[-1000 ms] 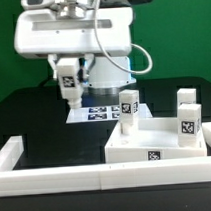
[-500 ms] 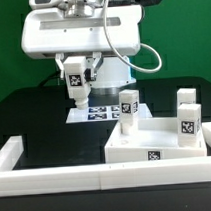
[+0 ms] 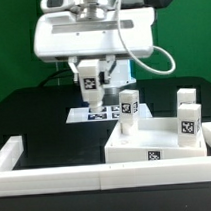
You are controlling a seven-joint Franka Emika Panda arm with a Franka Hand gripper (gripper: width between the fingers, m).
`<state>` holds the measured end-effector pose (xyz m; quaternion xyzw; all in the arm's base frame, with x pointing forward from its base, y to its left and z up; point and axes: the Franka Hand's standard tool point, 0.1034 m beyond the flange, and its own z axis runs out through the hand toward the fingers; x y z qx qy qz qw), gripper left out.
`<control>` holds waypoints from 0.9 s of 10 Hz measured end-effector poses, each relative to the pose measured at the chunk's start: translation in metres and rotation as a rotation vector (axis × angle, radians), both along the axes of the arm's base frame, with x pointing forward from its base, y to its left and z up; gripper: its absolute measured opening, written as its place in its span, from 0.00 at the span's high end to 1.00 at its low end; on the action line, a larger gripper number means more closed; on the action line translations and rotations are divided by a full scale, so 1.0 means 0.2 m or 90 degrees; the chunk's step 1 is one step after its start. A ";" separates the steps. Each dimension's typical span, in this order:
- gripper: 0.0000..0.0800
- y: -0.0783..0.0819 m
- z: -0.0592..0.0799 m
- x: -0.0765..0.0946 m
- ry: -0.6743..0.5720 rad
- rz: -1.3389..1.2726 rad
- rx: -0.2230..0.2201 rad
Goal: Assemble square table
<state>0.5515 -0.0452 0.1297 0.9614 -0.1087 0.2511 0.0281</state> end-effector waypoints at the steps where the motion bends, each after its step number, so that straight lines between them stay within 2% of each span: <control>1: 0.64 0.02 -0.02 0.03 -0.002 0.006 -0.004; 3: 0.64 0.03 -0.08 0.07 -0.036 0.012 -0.035; 4: 0.64 0.03 -0.09 0.07 -0.029 0.012 -0.033; 5: 0.64 0.02 -0.07 0.08 -0.047 0.010 -0.044; 6: 0.64 0.00 -0.11 0.05 -0.049 0.010 -0.054; 7: 0.64 0.02 -0.14 0.04 -0.020 0.013 -0.038; 8: 0.64 0.03 -0.13 0.05 -0.030 0.012 -0.041; 9: 0.64 0.07 -0.15 0.05 -0.027 0.018 -0.036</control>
Offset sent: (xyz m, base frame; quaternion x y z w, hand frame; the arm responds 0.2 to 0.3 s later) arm 0.0000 0.0000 0.0000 0.0000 0.0000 0.0000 1.0000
